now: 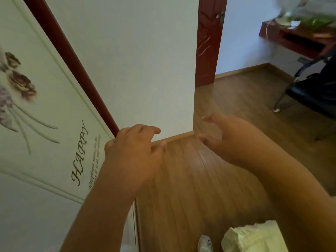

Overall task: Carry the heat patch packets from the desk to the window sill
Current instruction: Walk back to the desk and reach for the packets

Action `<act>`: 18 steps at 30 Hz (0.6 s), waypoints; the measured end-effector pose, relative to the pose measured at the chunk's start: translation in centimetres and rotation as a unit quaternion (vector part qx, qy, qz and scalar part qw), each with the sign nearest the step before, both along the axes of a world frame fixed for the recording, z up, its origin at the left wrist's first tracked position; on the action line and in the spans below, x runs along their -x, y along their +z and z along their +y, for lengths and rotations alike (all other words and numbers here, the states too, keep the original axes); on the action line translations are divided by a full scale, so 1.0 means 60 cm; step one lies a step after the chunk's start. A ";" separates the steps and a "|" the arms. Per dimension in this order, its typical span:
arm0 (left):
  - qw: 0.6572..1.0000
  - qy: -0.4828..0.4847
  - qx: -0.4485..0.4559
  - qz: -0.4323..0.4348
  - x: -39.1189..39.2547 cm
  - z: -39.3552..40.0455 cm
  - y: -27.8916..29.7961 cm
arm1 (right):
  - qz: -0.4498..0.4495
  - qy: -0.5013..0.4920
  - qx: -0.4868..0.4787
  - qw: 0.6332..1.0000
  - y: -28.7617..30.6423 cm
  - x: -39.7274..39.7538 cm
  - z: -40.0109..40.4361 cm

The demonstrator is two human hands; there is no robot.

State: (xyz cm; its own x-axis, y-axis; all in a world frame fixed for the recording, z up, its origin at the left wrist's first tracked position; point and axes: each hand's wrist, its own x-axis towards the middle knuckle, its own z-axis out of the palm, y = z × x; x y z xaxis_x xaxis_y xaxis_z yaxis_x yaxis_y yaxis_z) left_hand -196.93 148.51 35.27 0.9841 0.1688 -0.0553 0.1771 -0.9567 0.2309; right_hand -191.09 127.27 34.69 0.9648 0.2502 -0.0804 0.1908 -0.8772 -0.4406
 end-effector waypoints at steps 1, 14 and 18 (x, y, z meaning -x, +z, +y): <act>1.000 0.003 -0.002 0.001 -0.024 -0.006 0.004 | -0.003 0.000 -0.001 1.000 0.007 -0.023 -0.007; 0.995 -0.086 0.010 0.041 -0.295 -0.081 0.005 | 0.013 -0.094 0.019 0.995 0.036 -0.219 -0.073; 0.991 -0.134 0.016 0.022 -0.384 -0.079 0.001 | 0.015 -0.153 0.030 0.988 0.040 -0.268 -0.075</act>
State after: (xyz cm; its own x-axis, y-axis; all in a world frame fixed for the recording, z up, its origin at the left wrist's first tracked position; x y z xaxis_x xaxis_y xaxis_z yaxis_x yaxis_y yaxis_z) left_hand -173.88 143.75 35.32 0.9899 -0.1010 -0.0993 -0.0723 -0.9631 0.2593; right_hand -175.01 122.78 37.09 0.9916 -0.0581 -0.1155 -0.0989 -0.9163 -0.3881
